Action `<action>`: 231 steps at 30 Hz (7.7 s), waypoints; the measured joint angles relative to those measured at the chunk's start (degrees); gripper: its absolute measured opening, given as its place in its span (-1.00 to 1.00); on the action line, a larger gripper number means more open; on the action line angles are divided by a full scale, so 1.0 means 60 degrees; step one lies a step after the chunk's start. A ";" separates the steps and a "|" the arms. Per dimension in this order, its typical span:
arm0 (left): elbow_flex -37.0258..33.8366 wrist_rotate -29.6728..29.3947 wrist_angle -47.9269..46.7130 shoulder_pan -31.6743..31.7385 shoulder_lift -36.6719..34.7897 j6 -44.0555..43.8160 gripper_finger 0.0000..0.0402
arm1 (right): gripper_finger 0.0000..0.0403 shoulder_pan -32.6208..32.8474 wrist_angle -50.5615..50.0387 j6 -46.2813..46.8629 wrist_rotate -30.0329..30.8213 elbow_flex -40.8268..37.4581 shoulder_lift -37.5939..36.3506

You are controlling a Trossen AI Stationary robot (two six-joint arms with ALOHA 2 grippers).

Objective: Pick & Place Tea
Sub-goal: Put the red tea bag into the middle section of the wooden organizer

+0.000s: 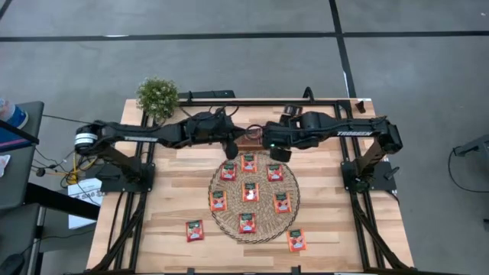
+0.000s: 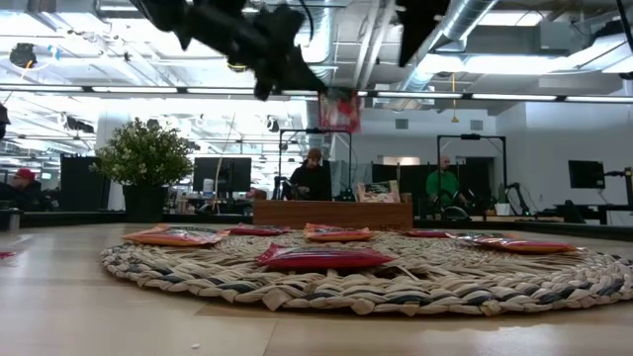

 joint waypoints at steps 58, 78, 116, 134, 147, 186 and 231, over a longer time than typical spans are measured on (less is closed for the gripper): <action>-0.0011 0.2569 0.2008 0.2714 0.3739 -0.0022 -1.00 | -0.47 -0.0055 0.5522 0.2684 -0.1641 -0.9382 -0.8339; -0.0011 0.1994 0.2096 0.2576 0.3815 0.0225 -1.00 | -0.47 -0.0055 0.6009 0.2679 -0.1640 -0.9378 -0.8336; -0.0011 0.2042 0.1856 0.2255 0.3815 -0.0421 -0.98 | -0.47 -0.0055 0.6005 0.2670 -0.1640 -0.9375 -0.8336; -0.0011 0.2035 0.1871 0.2266 0.3815 -0.0312 -0.98 | -0.47 -0.0056 0.6007 0.2675 -0.1640 -0.9371 -0.8336; -0.0010 0.2196 0.1871 0.2270 0.3815 -0.0550 -0.54 | -0.47 -0.0055 0.6005 0.2675 -0.1643 -0.9371 -0.8336; -0.1426 0.1560 -0.6603 0.0077 -0.1136 -0.1095 -0.11 | -0.47 -0.0127 0.9496 -0.0173 -0.4339 -0.9364 -0.3176; -0.5355 -0.0366 -0.3585 0.0069 -0.7456 -0.2817 -0.11 | -0.46 -0.1324 0.8880 -0.1002 -0.5134 -0.8369 0.0225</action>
